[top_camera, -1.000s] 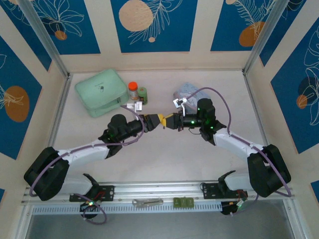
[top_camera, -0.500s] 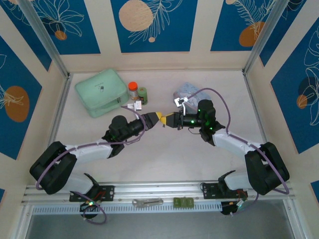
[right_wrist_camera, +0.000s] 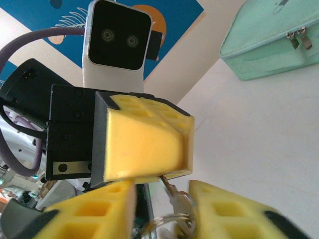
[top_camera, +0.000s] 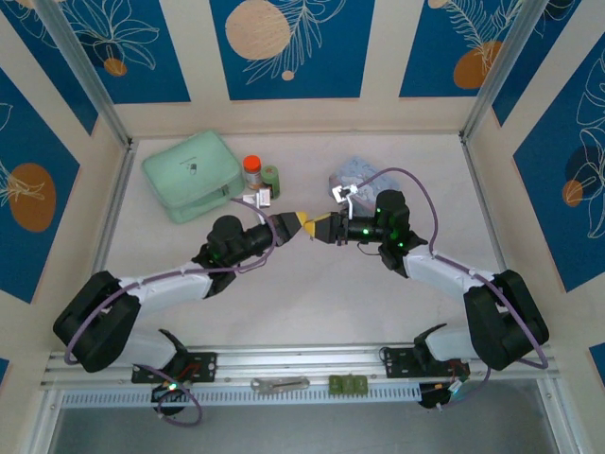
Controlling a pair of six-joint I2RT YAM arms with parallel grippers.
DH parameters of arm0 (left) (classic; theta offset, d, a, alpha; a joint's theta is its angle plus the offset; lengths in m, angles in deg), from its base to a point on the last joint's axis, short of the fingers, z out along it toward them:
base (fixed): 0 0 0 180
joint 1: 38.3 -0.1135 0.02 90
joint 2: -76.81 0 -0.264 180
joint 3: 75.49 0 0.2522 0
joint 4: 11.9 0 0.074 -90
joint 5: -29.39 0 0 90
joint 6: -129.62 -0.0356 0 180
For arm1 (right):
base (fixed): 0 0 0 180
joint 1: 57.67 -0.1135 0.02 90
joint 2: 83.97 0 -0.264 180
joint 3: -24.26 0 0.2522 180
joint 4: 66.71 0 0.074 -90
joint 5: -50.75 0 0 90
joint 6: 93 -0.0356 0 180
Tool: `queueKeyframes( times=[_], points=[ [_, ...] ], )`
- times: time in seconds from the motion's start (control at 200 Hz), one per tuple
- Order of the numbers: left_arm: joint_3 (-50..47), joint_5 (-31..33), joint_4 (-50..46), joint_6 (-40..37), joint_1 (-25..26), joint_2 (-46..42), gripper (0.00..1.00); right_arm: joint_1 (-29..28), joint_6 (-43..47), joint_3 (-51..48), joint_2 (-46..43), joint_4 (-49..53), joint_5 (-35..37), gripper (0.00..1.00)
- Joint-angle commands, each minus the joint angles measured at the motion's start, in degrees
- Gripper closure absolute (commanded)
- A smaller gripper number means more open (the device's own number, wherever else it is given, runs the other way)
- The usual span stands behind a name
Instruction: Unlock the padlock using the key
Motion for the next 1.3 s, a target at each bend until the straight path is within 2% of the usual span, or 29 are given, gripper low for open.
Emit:
queueKeyframes(
  times=[0.0, 0.04, 0.145, 0.19, 0.325, 0.375, 0.485, 0.595, 0.755, 0.87, 1.115, 1.296],
  points=[
    [1.0, 2.7, -5.7, -3.9, -0.1, -2.2, 1.0, 0.6, 0.8, 1.1, -1.7, 2.5, 0.5, 0.37],
    [0.7, 3.1, -7.2, -4.6, -0.6, -2.6, 1.0, 0.8, 1.5, 1.1, -2.7, 4.3, 1.4, 0.28],
    [0.2, 4.0, -11.5, -6.0, -2.3, -4.0, 1.0, 1.6, 4.3, 2.3, -5.3, 12.9, 5.9, 0.22],
    [-0.2, 4.5, -13.5, -6.6, -3.1, -4.8, 1.0, 2.0, 5.9, 3.3, -6.7, 18.9, 10.8, 0.17],
    [-0.5, 7.0, -21.1, -9.9, -4.4, -8.1, 1.0, 4.3, 7.6, 6.8, -9.7, 34.1, 25.8, 0.1],
    [-1.0, 7.6, -22.7, -10.3, -4.7, -9.4, 1.0, 5.7, 7.0, 8.5, -10.5, 38.8, 31.4, 0.04],
    [-3.0, 8.9, -25.8, -10.5, -4.9, -12.6, 1.0, 9.8, 6.9, 12.1, -10.7, 46.8, 41.0, 0.01],
    [-6.8, 10.5, -27.6, -8.9, -4.9, -16.5, 1.0, 15.9, 6.4, 16.0, -9.1, 53.1, 45.8, 0.01],
    [-13.0, 12.9, -30.2, -6.0, -5.0, -22.2, 1.0, 24.0, 7.0, 21.4, -3.9, 58.6, 49.5, 0.01],
    [-16.0, 14.2, -30.9, -4.9, -5.0, -24.7, 1.0, 26.9, 8.3, 24.9, 1.4, 59.9, 51.6, 0.01],
    [-16.0, 16.3, -33.0, -7.7, -5.0, -25.7, 1.0, 28.7, 8.6, 34.3, 14.9, 62.7, 53.0, 0.01],
    [-13.8, 15.9, -34.0, -8.6, -5.1, -23.4, 1.0, 27.7, 9.5, 37.9, 21.4, 61.0, 49.3, 0.01]
  ],
)
